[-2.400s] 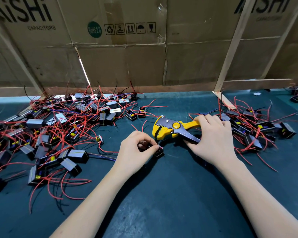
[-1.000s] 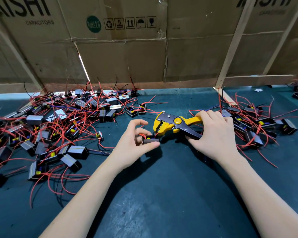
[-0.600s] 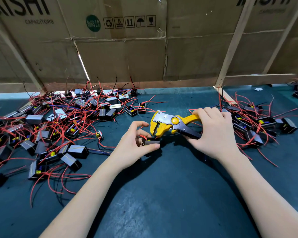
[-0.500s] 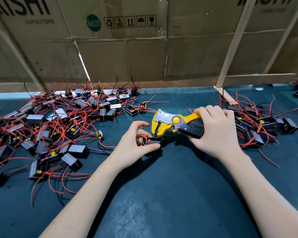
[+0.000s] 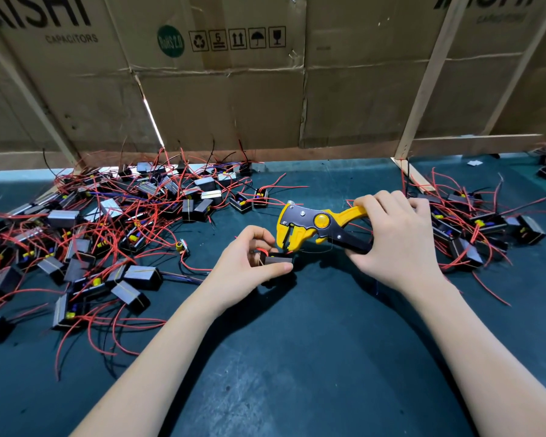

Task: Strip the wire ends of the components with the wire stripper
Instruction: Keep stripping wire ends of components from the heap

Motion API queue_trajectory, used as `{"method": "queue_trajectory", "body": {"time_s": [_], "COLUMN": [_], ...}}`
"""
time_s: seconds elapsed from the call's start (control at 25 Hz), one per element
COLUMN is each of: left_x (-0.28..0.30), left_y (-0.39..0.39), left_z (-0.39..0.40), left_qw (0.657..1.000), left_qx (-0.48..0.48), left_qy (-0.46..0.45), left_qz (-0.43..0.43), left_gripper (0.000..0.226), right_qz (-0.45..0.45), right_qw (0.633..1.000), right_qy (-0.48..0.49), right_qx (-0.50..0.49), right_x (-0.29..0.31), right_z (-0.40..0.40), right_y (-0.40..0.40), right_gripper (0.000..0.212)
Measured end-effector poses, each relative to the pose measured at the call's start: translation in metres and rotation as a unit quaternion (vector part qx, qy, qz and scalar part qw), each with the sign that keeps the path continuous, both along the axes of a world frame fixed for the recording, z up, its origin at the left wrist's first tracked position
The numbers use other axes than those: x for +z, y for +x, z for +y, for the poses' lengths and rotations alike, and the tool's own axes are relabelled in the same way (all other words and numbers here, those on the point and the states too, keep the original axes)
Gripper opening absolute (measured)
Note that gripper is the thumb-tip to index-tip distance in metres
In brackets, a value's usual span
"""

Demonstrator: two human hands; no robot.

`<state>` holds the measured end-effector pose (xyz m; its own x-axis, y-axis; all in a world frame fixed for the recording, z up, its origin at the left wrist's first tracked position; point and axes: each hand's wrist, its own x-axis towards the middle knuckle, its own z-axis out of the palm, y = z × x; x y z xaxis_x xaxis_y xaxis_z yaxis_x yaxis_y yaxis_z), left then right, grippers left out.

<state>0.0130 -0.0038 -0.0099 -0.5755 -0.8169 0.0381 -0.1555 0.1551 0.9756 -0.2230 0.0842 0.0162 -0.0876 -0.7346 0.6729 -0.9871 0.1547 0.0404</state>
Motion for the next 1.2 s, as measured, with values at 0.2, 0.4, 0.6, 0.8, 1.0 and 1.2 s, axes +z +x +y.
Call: {"method": "queue_trajectory", "body": {"time_s": [0.2, 0.4, 0.6, 0.8, 1.0, 1.2], "left_x": [0.003, 0.008, 0.014, 0.017, 0.018, 0.018], "left_y": [-0.001, -0.004, -0.003, -0.003, -0.003, -0.001], "left_z": [0.002, 0.002, 0.005, 0.006, 0.007, 0.006], "left_qw": [1.0, 0.997, 0.995, 0.996, 0.996, 0.997], "left_qx": [0.008, 0.01, 0.012, -0.002, -0.004, 0.001], "left_qy": [0.002, 0.066, 0.093, 0.086, 0.082, 0.076], "left_qz": [-0.007, 0.024, 0.035, 0.027, 0.018, 0.018], "left_gripper": [0.05, 0.056, 0.048, 0.041, 0.042, 0.038], "right_qz": [-0.005, 0.0, 0.004, 0.008, 0.005, -0.009], "right_qw": [1.0, 1.0, 1.0, 1.0, 0.999, 0.999], "right_qy": [0.002, -0.001, -0.005, -0.022, -0.037, -0.05], "right_qx": [-0.007, 0.009, 0.02, 0.02, 0.026, -0.009], "right_x": [-0.003, 0.001, 0.004, 0.006, 0.003, -0.004], "right_z": [-0.001, 0.0, 0.002, 0.003, 0.003, -0.001], "right_y": [0.005, 0.002, 0.001, 0.0, 0.0, 0.0], "right_gripper": [0.052, 0.052, 0.053, 0.044, 0.03, 0.038]}}
